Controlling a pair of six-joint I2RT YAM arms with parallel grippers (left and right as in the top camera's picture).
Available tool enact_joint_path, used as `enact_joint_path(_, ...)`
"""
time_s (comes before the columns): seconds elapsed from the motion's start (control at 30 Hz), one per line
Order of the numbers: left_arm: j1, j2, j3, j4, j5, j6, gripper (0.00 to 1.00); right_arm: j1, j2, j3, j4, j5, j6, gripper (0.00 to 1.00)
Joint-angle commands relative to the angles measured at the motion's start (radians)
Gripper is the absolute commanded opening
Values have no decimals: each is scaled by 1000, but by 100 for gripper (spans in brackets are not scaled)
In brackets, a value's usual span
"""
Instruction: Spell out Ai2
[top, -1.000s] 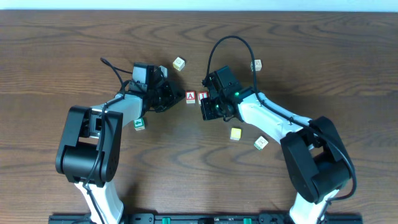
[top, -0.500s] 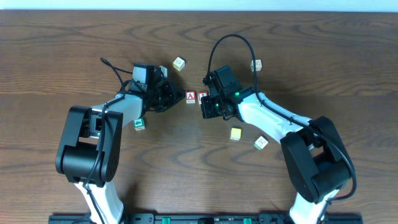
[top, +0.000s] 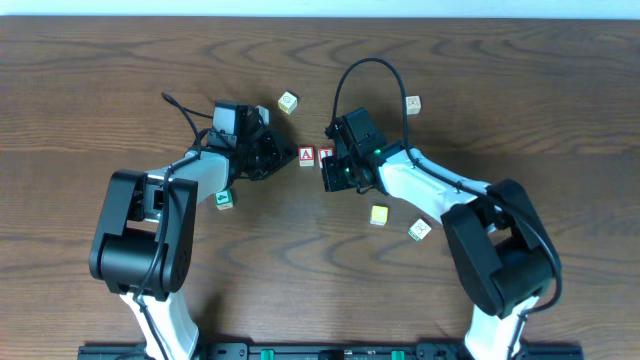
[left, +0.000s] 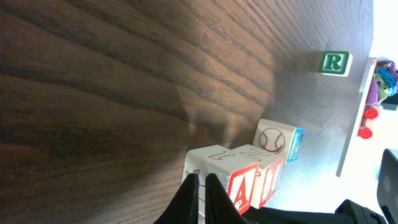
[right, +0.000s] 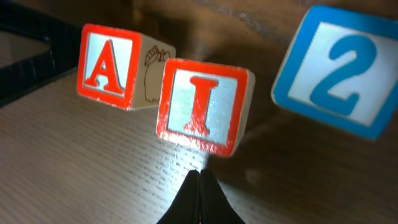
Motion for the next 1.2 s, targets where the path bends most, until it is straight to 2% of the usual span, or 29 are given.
enact_joint_path(0.0, 2, 11, -3, -2, 2, 23, 7, 8, 9, 11, 17, 23, 7, 1)
enact_joint_path(1.17, 2, 11, -3, -3, -1, 23, 7, 28, 41, 11, 122, 64, 15, 2)
